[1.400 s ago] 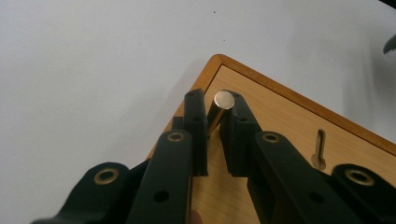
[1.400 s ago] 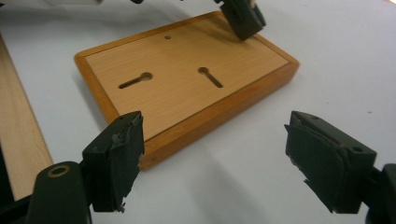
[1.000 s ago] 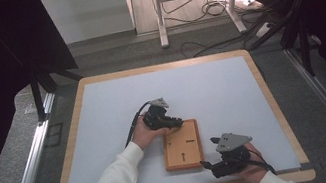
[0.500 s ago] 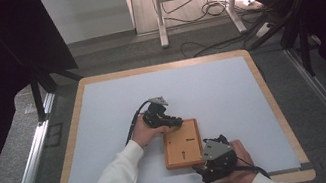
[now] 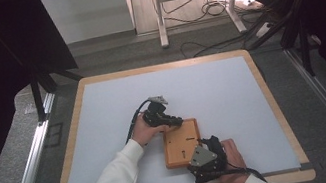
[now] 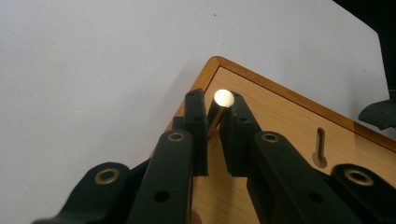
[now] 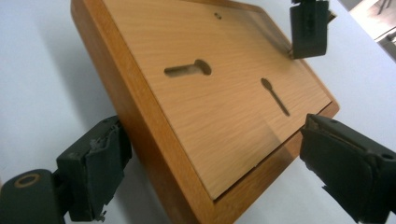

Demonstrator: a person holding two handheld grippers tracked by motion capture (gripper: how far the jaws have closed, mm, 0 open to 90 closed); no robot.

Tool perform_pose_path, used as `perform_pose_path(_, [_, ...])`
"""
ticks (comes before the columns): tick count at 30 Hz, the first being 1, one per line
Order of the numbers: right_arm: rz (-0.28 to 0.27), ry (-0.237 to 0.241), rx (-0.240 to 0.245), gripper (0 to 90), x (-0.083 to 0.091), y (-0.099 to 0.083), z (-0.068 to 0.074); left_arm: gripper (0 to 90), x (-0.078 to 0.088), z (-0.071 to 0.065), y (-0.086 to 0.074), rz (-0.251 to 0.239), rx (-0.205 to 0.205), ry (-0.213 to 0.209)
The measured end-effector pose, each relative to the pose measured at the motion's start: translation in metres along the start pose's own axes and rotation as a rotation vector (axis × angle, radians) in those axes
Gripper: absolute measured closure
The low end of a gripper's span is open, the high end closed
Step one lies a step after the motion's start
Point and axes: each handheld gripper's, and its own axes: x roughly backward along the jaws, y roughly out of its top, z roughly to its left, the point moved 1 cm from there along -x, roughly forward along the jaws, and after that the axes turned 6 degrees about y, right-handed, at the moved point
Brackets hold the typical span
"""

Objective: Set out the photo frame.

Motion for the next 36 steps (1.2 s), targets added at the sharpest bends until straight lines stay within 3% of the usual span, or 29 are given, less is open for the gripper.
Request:
perform_pose_path(3, [-0.008,-0.021,0.011,10.6,0.000,0.001,0.000,82.5,0.000,0.001,0.000,-0.003,0.002,-0.002])
perform_pose_path(11, [-0.009,-0.021,0.030,11.8,0.000,0.001,0.001,82.4,0.000,0.000,0.000,-0.004,0.003,0.002])
perform_pose_path(21, [0.001,-0.073,0.086,16.7,-0.007,0.008,0.005,83.0,0.000,-0.001,0.000,-0.008,0.011,0.020])
perform_pose_path(26, [-0.012,-0.102,0.137,24.0,-0.004,0.013,0.008,83.9,0.000,-0.002,-0.001,-0.020,0.022,0.042])
perform_pose_path(32, [-0.051,-0.141,0.145,39.0,0.006,0.016,0.006,84.0,0.000,-0.001,-0.001,-0.033,0.030,0.056])
perform_pose_path(36, [-0.033,-0.154,0.176,42.8,0.006,0.015,0.007,83.8,-0.001,-0.001,-0.001,-0.039,0.029,0.062])
